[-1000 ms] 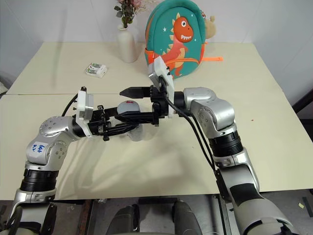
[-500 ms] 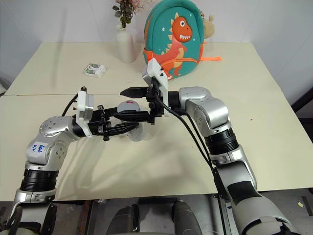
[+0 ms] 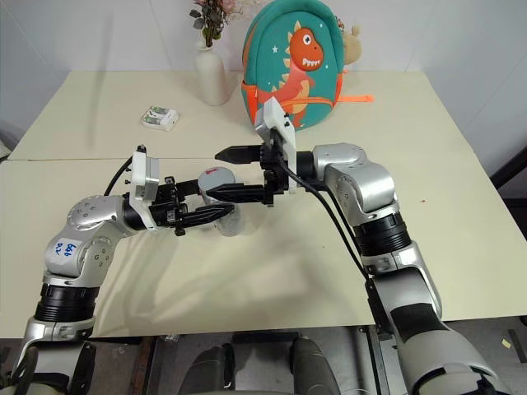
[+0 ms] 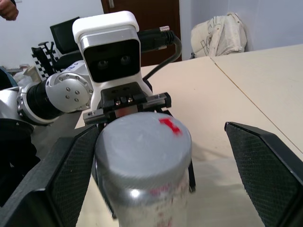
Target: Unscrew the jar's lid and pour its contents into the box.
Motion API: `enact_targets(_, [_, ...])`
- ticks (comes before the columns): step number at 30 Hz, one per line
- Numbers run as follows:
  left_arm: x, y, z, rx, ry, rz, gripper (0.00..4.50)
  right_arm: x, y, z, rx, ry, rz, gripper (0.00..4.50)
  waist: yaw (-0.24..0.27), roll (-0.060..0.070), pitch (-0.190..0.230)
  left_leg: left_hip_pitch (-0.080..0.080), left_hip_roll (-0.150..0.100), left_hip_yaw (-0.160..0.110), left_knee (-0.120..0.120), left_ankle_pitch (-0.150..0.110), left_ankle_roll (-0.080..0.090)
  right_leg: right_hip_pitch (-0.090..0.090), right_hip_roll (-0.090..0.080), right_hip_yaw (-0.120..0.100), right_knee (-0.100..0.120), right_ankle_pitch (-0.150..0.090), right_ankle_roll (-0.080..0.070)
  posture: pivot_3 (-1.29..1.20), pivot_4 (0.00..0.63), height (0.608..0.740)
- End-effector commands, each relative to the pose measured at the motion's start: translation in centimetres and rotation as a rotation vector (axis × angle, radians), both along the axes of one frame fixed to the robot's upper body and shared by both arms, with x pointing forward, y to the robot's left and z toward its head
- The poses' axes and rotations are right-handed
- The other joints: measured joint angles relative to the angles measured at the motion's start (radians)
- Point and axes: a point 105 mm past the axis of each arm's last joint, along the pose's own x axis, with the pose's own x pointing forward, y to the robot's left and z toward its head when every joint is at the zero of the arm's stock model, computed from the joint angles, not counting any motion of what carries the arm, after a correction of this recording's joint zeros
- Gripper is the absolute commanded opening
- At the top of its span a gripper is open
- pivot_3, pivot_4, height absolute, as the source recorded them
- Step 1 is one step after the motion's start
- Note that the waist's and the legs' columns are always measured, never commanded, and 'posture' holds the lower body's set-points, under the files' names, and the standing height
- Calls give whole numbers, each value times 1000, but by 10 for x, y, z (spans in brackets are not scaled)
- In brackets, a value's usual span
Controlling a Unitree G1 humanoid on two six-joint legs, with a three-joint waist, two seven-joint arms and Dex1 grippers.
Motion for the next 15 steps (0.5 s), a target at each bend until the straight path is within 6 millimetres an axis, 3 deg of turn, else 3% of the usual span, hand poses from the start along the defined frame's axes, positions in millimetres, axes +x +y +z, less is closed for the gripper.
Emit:
enact_targets(1, [-9, -4, 14, -10, -72, -41, 2279, 6, -16, 16, 35, -41, -48, 4456, 0, 0, 0, 0, 0, 0, 0, 0, 0, 0, 0, 0, 0, 0, 0, 0, 150, 740])
enact_targets(15, [-9, -3, 14, -10, -71, -44, 2279, 14, -27, 15, 34, -33, -70, 4456, 0, 0, 0, 0, 0, 0, 0, 0, 0, 0, 0, 0, 0, 0, 0, 0, 150, 740])
